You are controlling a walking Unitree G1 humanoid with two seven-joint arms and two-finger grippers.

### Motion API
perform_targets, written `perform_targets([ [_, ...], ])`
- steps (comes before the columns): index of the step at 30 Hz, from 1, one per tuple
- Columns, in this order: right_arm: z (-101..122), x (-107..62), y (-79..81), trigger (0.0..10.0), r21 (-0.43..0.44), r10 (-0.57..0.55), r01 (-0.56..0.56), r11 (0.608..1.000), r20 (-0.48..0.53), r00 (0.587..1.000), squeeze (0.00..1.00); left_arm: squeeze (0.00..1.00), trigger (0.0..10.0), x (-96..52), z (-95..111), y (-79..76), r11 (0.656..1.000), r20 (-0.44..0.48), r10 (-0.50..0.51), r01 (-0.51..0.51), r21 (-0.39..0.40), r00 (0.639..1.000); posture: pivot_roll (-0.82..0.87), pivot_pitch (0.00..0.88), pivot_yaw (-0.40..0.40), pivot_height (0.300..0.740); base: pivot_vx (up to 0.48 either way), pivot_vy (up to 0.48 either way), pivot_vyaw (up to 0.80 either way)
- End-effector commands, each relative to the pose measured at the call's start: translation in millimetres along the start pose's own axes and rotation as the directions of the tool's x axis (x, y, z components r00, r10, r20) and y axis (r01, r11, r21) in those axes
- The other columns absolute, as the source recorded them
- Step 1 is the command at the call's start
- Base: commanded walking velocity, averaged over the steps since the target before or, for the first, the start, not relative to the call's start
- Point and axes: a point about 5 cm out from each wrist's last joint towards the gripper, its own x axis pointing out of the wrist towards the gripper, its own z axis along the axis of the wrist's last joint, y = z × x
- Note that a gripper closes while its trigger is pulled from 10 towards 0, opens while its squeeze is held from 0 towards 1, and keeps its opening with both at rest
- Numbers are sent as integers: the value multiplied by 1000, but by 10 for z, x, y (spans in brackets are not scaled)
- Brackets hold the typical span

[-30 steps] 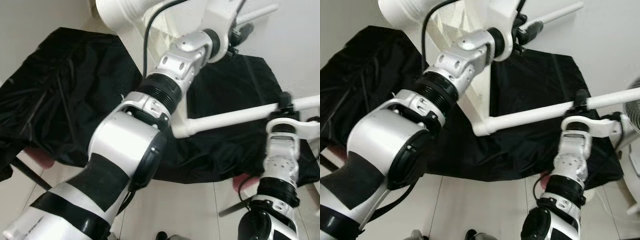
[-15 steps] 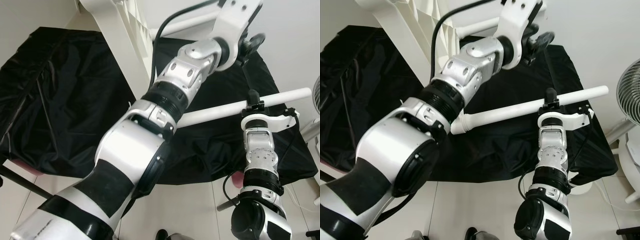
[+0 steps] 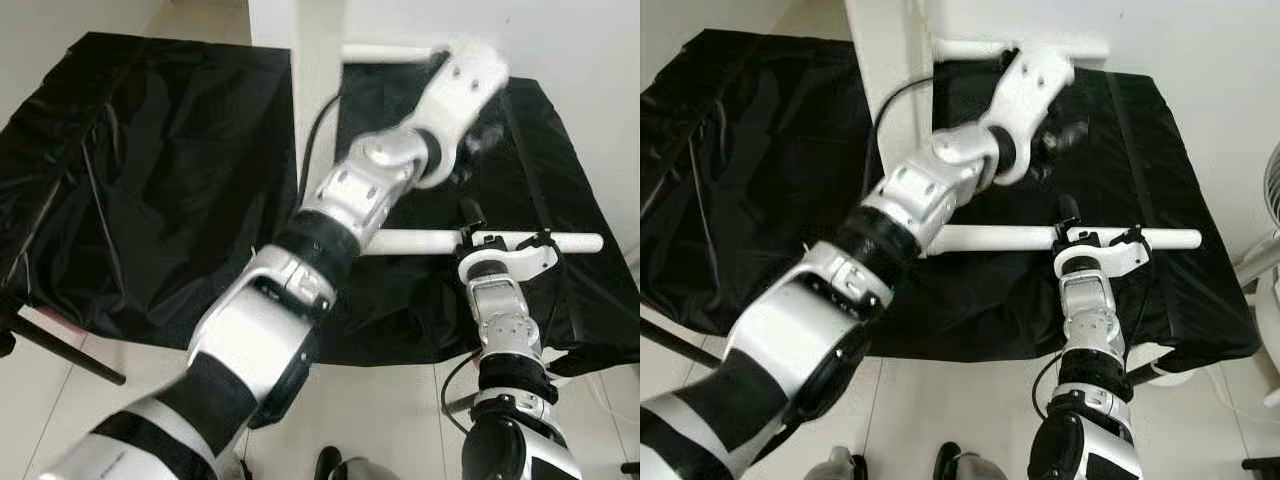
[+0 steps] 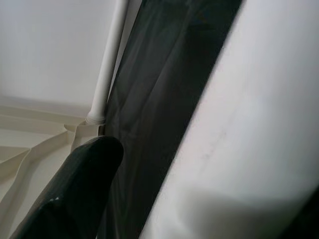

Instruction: Building children table

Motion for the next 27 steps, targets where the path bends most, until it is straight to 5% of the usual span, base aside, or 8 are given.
perform_targets([
  [1, -194, -89, -223, 10000, 21, -101, 104, 994, -91, 991, 1000, 0, 10000, -52, -107, -335, 908, -51, -409, 412, 73, 911, 142, 175, -40, 740, 0, 0, 0],
  [5, -155, -94, -213, 10000, 17, -102, 103, 994, -82, 991, 1000, 0, 10000, -107, -342, -426, 877, -131, -458, 471, 94, 879, 142, 178, -41, 740, 0, 0, 0],
  [6, -137, -108, -211, 10000, 17, -102, 104, 994, -79, 992, 737, 0, 10000, -118, -461, -441, 873, -177, -451, 473, 115, 875, 142, 180, -43, 740, 0, 0, 0],
  [7, -137, -108, -211, 10000, 17, -102, 104, 994, -79, 992, 737, 0, 10000, -118, -461, -441, 873, -177, -451, 473, 115, 875, 142, 180, -43, 740, 0, 0, 0],
  [8, -120, -134, -206, 10000, 23, -102, 104, 994, -74, 992, 0, 0, 10000, -131, -585, -454, 872, -218, -440, 472, 129, 871, 140, 182, -43, 740, 0, 0, 0],
  [13, -41, -312, -124, 10000, 34, -83, 85, 996, -48, 995, 0, 0, 10000, -183, -995, -491, 860, -376, -338, 445, 249, 863, 121, 185, -33, 740, 0, 0, 0],
  [27, 37, -641, 109, 10000, 69, 22, -21, 997, -9, 1000, 0, 0, 10000, -134, -1068, -286, 916, -433, -169, 303, 264, 886, 87, 188, -7, 740, 0, 0, 0],
])
